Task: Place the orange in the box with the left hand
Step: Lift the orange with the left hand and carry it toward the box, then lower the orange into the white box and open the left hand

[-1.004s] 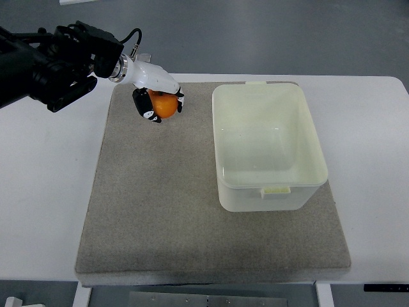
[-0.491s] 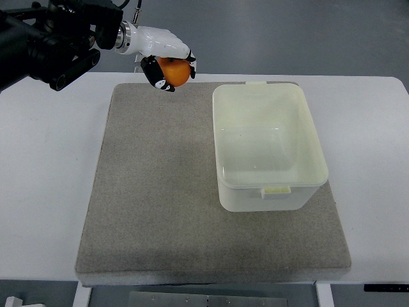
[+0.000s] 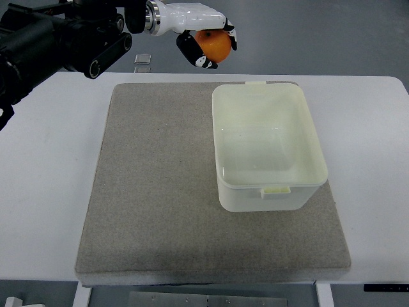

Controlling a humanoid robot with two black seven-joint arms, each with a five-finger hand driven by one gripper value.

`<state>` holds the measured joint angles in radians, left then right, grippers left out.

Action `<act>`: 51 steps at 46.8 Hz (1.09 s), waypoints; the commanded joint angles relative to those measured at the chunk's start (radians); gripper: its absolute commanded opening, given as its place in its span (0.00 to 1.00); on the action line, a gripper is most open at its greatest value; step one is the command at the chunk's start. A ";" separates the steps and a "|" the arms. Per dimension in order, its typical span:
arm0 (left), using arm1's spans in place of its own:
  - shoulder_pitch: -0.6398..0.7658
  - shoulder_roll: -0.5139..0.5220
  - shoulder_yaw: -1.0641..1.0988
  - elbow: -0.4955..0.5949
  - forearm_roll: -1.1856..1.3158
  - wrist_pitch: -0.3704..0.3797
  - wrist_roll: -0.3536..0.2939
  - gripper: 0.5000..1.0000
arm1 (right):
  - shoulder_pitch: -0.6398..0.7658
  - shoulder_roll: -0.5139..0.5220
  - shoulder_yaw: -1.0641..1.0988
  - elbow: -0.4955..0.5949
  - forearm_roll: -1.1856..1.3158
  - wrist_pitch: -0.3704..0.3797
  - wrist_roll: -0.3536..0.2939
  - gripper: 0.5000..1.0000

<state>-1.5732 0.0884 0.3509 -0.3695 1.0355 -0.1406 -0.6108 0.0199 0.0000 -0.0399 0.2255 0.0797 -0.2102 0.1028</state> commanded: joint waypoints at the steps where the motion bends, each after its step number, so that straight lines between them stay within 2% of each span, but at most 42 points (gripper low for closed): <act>1: -0.002 -0.021 0.000 0.000 -0.009 -0.001 0.000 0.00 | 0.000 0.000 0.000 0.000 0.000 0.000 0.000 0.89; 12: -0.010 -0.088 -0.003 0.000 -0.054 0.001 0.000 0.00 | -0.001 0.000 0.000 0.000 0.000 0.000 0.000 0.89; 32: -0.025 -0.088 -0.001 -0.014 -0.091 -0.001 0.000 0.00 | 0.000 0.000 0.000 0.000 0.000 0.000 0.000 0.89; 39: -0.025 -0.088 -0.030 -0.058 -0.094 0.001 0.000 0.00 | -0.001 0.000 0.000 0.000 0.000 0.000 0.000 0.89; 51: -0.014 -0.088 -0.099 -0.055 -0.202 -0.074 0.000 0.00 | 0.000 0.000 0.000 0.000 0.000 0.000 0.000 0.89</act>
<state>-1.5879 0.0000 0.2529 -0.4256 0.8629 -0.1911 -0.6108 0.0196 0.0000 -0.0399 0.2255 0.0797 -0.2101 0.1028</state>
